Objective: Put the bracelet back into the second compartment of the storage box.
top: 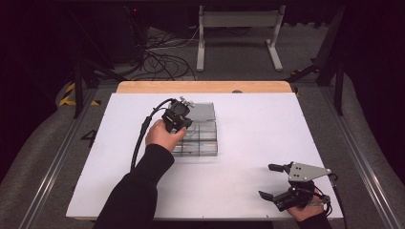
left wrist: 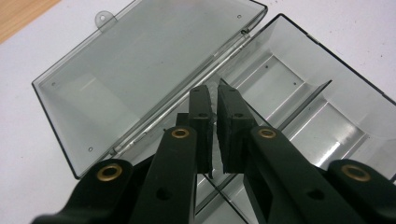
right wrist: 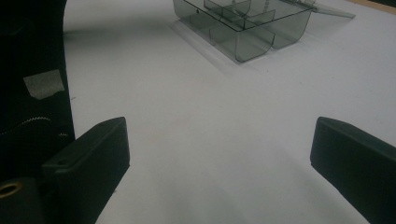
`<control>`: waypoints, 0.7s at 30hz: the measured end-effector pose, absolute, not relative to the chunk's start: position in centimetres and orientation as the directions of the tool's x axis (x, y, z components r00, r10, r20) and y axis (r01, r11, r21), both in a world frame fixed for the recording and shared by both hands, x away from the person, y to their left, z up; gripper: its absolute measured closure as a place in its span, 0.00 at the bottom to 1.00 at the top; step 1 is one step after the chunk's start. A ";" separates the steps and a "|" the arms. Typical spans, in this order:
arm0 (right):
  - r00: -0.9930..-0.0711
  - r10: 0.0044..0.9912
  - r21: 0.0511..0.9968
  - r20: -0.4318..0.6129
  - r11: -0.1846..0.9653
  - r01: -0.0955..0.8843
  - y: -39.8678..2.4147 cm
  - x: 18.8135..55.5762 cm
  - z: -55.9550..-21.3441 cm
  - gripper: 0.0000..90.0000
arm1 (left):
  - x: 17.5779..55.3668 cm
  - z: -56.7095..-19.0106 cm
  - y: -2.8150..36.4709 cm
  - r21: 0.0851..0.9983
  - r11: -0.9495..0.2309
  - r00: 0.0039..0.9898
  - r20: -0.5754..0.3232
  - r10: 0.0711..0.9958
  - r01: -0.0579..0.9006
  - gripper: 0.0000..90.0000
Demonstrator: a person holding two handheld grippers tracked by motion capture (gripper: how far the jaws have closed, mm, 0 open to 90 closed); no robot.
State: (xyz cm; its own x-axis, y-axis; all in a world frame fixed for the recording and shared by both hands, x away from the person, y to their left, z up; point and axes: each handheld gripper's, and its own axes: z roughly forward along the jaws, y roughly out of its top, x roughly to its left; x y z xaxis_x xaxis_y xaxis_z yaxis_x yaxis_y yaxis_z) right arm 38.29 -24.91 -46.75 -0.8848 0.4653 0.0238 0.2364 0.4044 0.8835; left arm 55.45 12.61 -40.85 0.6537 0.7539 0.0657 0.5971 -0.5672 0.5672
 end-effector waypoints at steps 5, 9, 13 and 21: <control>-0.886 0.464 0.883 0.024 0.405 0.236 -24.9 38.3 -46.8 0.06 | 55.5 -41.0 12.5 0.565 -0.569 0.659 0.059 0.750 0.597 0.94; -0.886 0.464 0.884 0.025 0.404 0.236 -24.9 38.3 -46.8 0.06 | 55.4 -40.9 12.6 0.585 -0.556 0.668 0.031 0.743 0.590 0.83; -0.886 0.464 0.884 0.026 0.403 0.237 -24.9 38.3 -46.8 0.06 | 55.2 -40.5 12.7 0.614 -0.544 0.689 0.001 0.725 0.571 0.69; -0.885 0.465 0.884 0.029 0.402 0.240 -24.9 38.3 -46.8 0.06 | 54.1 -39.4 12.9 0.669 -0.528 0.723 -0.020 0.691 0.523 0.50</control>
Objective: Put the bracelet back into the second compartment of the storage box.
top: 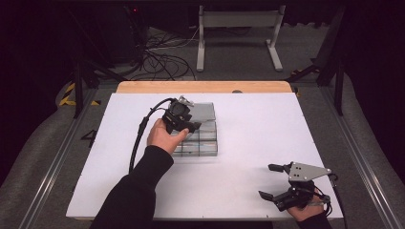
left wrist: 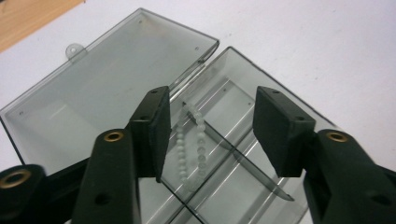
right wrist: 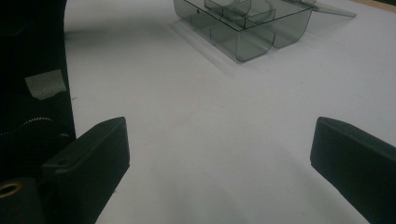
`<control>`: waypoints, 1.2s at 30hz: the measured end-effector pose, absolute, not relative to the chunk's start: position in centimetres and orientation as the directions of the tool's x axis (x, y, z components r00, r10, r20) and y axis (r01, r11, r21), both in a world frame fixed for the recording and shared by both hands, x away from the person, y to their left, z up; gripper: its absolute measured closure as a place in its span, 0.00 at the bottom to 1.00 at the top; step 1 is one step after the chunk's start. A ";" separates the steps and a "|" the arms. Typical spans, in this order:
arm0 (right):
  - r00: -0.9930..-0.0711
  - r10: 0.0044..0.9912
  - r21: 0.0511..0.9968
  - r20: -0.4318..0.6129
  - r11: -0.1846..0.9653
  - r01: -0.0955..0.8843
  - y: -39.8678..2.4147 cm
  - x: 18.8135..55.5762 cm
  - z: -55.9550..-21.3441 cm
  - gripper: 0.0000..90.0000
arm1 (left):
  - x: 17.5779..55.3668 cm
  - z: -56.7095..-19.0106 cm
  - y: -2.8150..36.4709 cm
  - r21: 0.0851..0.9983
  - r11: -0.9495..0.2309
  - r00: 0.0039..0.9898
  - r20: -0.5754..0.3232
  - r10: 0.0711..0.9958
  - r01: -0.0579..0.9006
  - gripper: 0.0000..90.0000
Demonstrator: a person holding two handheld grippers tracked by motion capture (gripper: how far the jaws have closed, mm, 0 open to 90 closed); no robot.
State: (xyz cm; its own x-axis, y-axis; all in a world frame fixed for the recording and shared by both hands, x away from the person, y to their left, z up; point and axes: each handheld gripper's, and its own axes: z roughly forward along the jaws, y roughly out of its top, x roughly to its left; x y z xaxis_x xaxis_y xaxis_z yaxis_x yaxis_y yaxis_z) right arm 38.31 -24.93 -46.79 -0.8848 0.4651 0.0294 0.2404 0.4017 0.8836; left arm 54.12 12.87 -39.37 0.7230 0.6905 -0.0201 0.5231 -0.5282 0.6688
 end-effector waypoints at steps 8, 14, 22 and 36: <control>-0.885 0.464 0.883 0.031 0.403 0.242 -24.9 38.3 -46.8 0.06 | 52.6 -37.9 13.1 0.713 -0.516 0.743 -0.012 0.669 0.475 0.45; -0.885 0.465 0.883 0.031 0.402 0.242 -24.9 38.4 -46.8 0.06 | 51.0 -36.3 13.5 0.762 -0.489 0.763 -0.010 0.646 0.424 0.42; -0.885 0.465 0.882 0.032 0.403 0.243 -24.8 38.3 -46.8 0.06 | 48.3 -34.7 13.8 0.799 -0.482 0.796 0.006 0.605 0.360 0.40; -0.884 0.466 0.882 0.032 0.403 0.244 -24.8 38.4 -46.8 0.06 | 45.9 -33.6 14.0 0.812 -0.492 0.811 0.042 0.583 0.312 0.39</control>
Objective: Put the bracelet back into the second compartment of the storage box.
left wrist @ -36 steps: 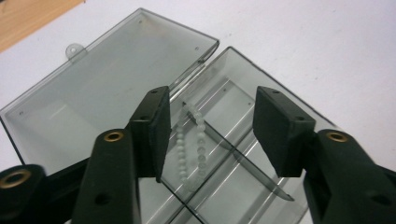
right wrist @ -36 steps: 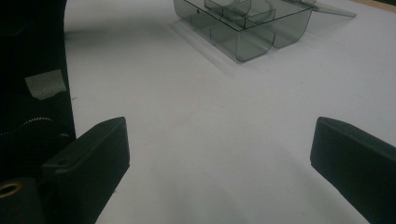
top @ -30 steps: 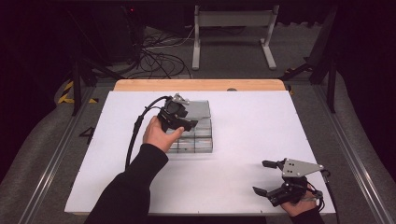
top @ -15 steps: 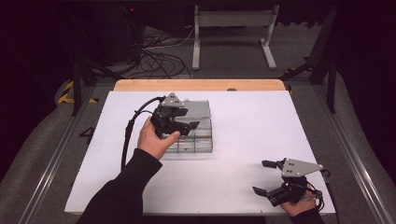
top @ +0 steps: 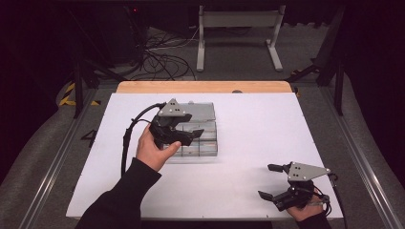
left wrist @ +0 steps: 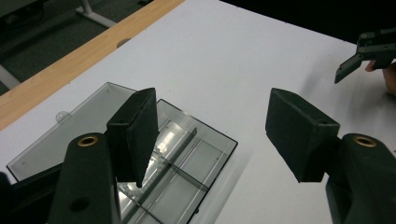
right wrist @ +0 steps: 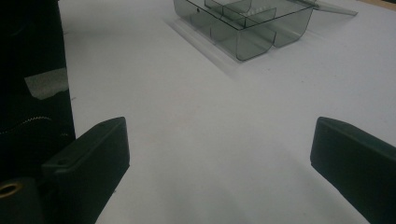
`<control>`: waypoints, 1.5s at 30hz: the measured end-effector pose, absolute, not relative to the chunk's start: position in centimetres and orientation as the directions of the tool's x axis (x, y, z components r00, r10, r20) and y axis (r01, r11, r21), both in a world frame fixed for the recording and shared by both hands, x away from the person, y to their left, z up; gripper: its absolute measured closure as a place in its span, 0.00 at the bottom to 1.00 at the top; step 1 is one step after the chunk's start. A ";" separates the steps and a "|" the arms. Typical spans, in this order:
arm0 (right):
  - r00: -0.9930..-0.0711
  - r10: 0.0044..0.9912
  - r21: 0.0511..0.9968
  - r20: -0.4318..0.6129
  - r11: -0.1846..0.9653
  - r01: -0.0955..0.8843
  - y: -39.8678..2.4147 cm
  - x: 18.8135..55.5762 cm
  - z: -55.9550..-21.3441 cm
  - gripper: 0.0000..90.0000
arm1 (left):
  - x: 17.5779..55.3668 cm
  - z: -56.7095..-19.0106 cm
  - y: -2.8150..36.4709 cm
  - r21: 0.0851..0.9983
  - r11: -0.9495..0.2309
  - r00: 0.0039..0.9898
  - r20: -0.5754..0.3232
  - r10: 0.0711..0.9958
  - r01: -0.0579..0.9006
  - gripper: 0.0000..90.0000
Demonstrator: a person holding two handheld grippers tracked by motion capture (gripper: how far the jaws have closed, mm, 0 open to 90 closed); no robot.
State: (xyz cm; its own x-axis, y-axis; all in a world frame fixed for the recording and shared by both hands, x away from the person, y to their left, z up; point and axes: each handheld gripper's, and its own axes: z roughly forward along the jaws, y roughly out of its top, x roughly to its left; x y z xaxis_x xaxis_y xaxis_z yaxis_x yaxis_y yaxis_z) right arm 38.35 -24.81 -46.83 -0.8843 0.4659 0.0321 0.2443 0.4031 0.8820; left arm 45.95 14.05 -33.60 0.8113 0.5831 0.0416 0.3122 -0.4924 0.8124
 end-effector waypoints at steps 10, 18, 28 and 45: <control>-0.885 0.464 0.881 0.029 0.406 0.243 -24.7 38.3 -46.8 0.06 | 44.4 -33.5 14.9 0.844 -0.471 0.823 0.064 0.565 0.258 0.36; -0.886 0.463 0.881 0.031 0.406 0.243 -24.7 38.3 -46.9 0.06 | 42.4 -34.3 16.3 0.882 -0.421 0.833 0.062 0.550 0.212 0.31; -0.886 0.462 0.880 0.032 0.407 0.244 -24.6 38.3 -46.9 0.06 | 40.4 -36.2 18.6 0.912 -0.356 0.837 0.028 0.547 0.202 0.28; -0.888 0.458 0.878 0.034 0.411 0.245 -24.5 38.3 -46.9 0.06 | 38.0 -41.2 22.1 0.928 -0.327 0.794 0.060 0.605 0.179 0.25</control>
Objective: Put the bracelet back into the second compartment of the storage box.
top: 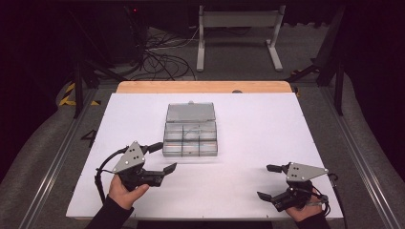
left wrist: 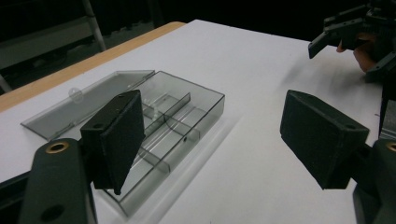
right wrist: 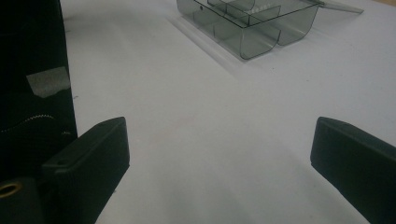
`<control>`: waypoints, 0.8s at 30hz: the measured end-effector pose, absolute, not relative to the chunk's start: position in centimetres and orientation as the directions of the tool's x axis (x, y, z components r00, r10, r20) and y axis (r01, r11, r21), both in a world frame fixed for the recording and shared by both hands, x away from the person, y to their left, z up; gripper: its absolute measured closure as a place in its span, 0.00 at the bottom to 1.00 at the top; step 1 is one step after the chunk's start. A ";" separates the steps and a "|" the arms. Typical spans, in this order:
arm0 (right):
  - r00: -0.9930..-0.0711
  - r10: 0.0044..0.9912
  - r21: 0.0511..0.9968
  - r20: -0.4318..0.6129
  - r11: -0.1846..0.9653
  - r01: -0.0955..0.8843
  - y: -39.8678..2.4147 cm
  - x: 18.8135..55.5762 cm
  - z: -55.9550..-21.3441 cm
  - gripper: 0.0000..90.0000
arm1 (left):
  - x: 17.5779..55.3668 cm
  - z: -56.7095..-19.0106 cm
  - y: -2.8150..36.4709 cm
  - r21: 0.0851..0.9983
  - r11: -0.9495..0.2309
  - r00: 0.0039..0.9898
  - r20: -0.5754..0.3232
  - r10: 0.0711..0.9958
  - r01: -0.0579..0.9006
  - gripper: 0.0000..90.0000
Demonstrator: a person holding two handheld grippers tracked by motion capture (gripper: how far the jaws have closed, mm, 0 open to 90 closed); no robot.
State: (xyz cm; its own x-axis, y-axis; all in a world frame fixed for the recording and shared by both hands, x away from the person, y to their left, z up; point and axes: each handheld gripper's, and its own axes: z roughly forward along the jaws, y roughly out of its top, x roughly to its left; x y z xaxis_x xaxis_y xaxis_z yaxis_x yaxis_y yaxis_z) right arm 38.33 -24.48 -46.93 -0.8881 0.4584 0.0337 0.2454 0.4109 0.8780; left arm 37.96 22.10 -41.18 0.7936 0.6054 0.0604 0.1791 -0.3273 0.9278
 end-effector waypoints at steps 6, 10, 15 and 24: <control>-0.889 0.457 0.876 0.035 0.414 0.248 -24.4 38.3 -47.0 0.06 | 37.5 -42.9 23.0 0.919 -0.337 0.780 0.056 0.623 0.204 0.25; -0.891 0.453 0.874 0.036 0.418 0.248 -24.3 38.4 -47.0 0.05 | 37.3 -43.8 23.5 0.920 -0.328 0.774 0.042 0.631 0.217 0.25; -0.891 0.453 0.874 0.036 0.418 0.248 -24.3 38.4 -47.0 0.05 | 37.0 -44.6 24.0 0.911 -0.347 0.774 0.051 0.631 0.222 0.24; -0.893 0.448 0.876 0.038 0.415 0.246 -24.4 38.3 -47.0 0.05 | 36.3 -46.3 25.0 0.887 -0.386 0.778 0.051 0.627 0.253 0.23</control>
State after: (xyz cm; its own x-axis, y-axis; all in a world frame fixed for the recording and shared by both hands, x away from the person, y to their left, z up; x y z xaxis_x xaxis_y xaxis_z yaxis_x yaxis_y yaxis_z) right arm 38.33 -24.35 -47.01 -0.8930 0.4484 0.0380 0.2456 0.4147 0.8762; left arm 36.31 25.00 -46.28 0.7775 0.6268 0.0508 0.2529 -0.3855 0.8874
